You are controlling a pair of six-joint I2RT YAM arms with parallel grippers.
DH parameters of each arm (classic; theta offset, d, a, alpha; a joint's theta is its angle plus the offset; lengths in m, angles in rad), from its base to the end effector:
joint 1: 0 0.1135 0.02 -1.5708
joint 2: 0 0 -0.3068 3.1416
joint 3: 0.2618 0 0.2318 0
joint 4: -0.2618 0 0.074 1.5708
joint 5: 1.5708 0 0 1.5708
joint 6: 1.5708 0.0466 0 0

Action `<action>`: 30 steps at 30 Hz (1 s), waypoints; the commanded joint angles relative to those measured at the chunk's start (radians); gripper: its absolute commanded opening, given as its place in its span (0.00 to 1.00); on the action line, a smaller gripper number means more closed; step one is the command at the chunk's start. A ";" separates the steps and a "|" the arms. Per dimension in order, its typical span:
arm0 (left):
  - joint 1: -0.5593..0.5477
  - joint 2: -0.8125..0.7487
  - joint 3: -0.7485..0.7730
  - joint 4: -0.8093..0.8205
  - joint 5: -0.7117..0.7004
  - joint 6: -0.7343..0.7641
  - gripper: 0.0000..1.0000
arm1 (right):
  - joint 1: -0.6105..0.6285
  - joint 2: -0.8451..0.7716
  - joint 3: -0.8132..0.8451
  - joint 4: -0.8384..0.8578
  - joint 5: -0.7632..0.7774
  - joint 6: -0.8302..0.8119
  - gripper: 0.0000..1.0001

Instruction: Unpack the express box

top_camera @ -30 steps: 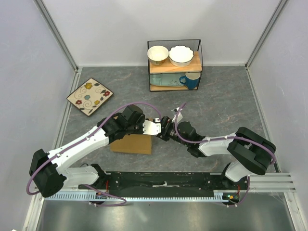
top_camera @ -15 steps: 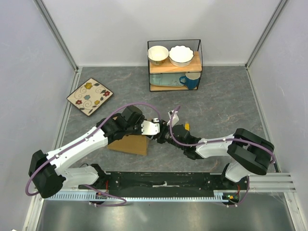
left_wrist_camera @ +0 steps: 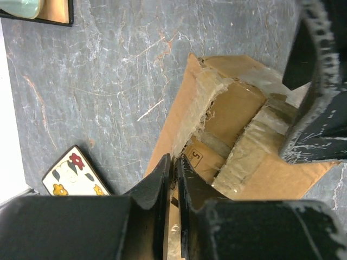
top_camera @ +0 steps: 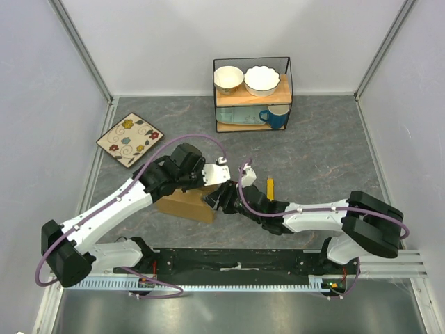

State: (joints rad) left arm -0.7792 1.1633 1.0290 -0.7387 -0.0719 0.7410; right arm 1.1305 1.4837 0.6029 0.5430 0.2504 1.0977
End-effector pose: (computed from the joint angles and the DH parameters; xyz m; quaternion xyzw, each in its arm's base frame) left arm 0.1487 -0.1422 0.3323 0.6382 0.6891 0.0272 0.3422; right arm 0.1360 0.2615 0.2452 0.0589 0.8106 0.4699 0.3444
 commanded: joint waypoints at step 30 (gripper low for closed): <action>0.222 0.160 0.324 -0.376 0.449 0.112 0.04 | 0.017 -0.129 0.051 -0.452 0.061 -0.203 0.67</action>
State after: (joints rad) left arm -0.6163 1.2705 1.2411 -0.9833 0.2329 0.7902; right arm 1.1435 1.3754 0.6582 0.2787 0.3096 0.9840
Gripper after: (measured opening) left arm 0.062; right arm 0.686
